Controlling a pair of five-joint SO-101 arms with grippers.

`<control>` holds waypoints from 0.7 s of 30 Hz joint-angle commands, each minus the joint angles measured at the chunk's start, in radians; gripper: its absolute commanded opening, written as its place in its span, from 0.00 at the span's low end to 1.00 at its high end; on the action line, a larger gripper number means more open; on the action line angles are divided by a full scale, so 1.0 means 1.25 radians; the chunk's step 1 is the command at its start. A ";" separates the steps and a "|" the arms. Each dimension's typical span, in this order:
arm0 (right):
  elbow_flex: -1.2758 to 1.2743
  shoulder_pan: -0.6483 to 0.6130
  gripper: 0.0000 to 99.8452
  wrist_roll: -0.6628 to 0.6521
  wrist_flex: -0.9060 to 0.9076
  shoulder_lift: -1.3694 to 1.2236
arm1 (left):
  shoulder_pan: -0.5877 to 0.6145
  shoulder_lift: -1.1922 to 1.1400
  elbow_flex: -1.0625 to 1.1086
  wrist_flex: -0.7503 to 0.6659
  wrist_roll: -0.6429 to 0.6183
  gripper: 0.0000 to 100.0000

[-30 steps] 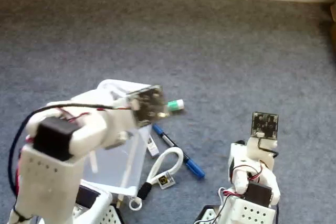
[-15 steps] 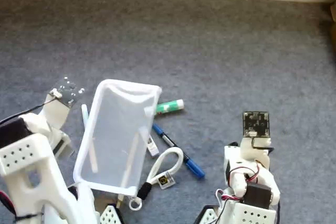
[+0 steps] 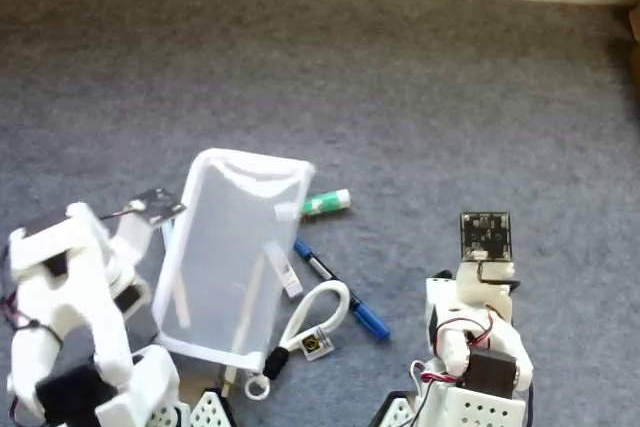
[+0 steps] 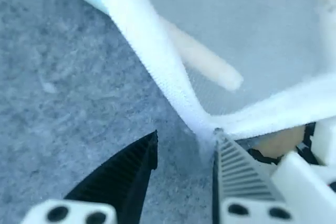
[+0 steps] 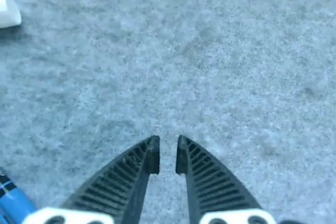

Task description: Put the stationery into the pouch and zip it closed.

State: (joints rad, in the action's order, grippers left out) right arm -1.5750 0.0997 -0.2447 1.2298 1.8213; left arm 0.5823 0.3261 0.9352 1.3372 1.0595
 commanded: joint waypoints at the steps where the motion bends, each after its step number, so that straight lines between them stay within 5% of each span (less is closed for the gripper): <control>1: 0.056 -0.008 0.07 -0.009 0.004 0.013 | -0.133 -0.017 -0.053 -0.052 -0.147 0.17; 13: 0.056 -0.008 0.07 -0.007 0.004 0.013 | -0.476 0.071 -0.323 -0.050 -0.520 0.17; 17: 0.056 -0.008 0.07 -0.007 0.003 0.013 | -0.492 0.131 -0.436 0.043 -0.525 0.17; 21: 0.053 -0.008 0.07 -0.005 -0.006 0.013 | -0.493 0.261 -0.470 0.209 -0.358 0.17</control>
State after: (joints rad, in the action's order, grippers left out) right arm -1.5750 0.0997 -0.2447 1.2298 1.8213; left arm -0.0069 0.5178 0.4181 1.4599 0.4749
